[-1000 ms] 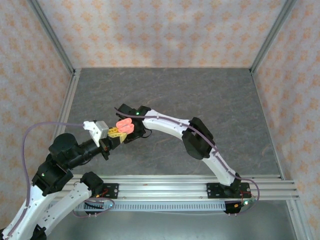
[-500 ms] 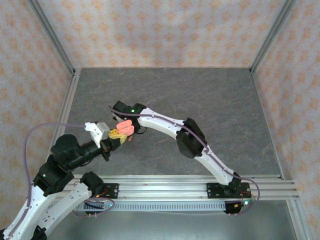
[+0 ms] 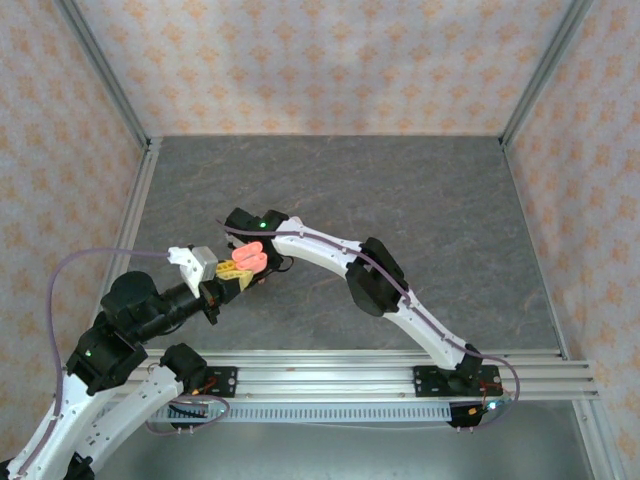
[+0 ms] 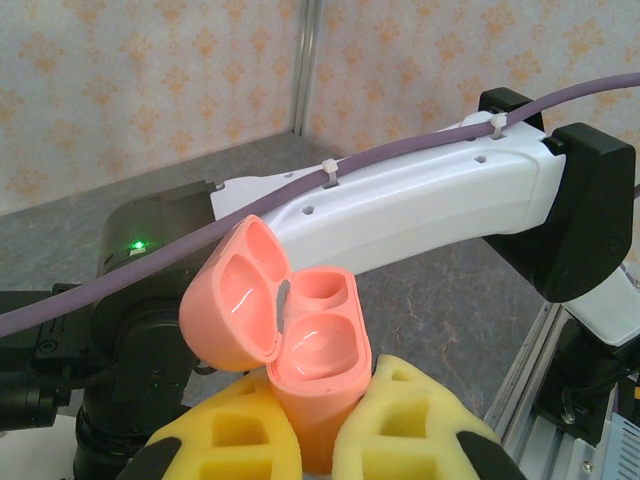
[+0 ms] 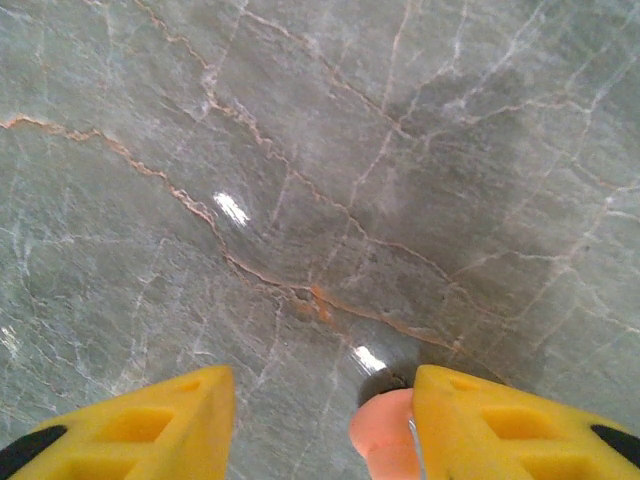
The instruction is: Insert wireless bluetooth earbuds into charging case
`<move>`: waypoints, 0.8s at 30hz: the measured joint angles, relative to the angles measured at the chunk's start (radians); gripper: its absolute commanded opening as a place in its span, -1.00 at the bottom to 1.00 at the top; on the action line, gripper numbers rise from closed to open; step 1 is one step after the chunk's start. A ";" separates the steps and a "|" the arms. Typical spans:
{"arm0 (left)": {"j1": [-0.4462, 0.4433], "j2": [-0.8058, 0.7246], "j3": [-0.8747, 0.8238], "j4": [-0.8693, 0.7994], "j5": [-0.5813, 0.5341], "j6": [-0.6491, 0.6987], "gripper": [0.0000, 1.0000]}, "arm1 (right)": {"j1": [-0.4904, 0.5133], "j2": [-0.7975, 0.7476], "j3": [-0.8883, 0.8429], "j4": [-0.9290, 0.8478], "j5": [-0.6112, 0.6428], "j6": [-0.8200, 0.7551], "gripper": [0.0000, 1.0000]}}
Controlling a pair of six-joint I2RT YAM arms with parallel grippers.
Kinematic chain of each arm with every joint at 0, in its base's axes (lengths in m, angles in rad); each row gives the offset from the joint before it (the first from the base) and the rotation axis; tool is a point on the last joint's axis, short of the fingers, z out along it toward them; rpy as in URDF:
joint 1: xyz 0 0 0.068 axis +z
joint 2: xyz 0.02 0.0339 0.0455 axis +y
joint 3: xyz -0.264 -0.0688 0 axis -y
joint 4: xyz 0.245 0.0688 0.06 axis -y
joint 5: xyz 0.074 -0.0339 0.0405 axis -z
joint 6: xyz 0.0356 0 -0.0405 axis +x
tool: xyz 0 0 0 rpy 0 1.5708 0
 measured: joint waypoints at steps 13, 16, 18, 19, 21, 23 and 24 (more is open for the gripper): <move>0.000 0.000 -0.014 0.001 0.000 -0.008 -1.00 | 0.002 -0.021 -0.040 -0.046 0.082 -0.029 0.11; 0.000 0.000 -0.016 0.002 0.000 -0.011 -1.00 | 0.002 -0.021 -0.040 -0.053 0.090 -0.032 0.11; 0.000 -0.002 -0.016 0.002 0.000 -0.014 -1.00 | 0.002 -0.021 -0.040 -0.054 0.092 -0.034 0.11; 0.000 -0.004 -0.017 0.002 0.000 -0.018 -1.00 | 0.003 -0.021 -0.040 -0.056 0.095 -0.034 0.10; 0.000 -0.008 -0.017 0.002 0.000 -0.020 -1.00 | 0.003 -0.021 -0.039 -0.060 0.099 -0.028 0.11; 0.000 -0.011 -0.017 0.003 0.000 -0.023 -1.00 | 0.003 -0.021 -0.030 -0.086 0.114 -0.006 0.11; 0.000 -0.011 -0.017 0.003 0.000 -0.024 -1.00 | 0.002 -0.021 -0.027 -0.099 0.118 0.008 0.11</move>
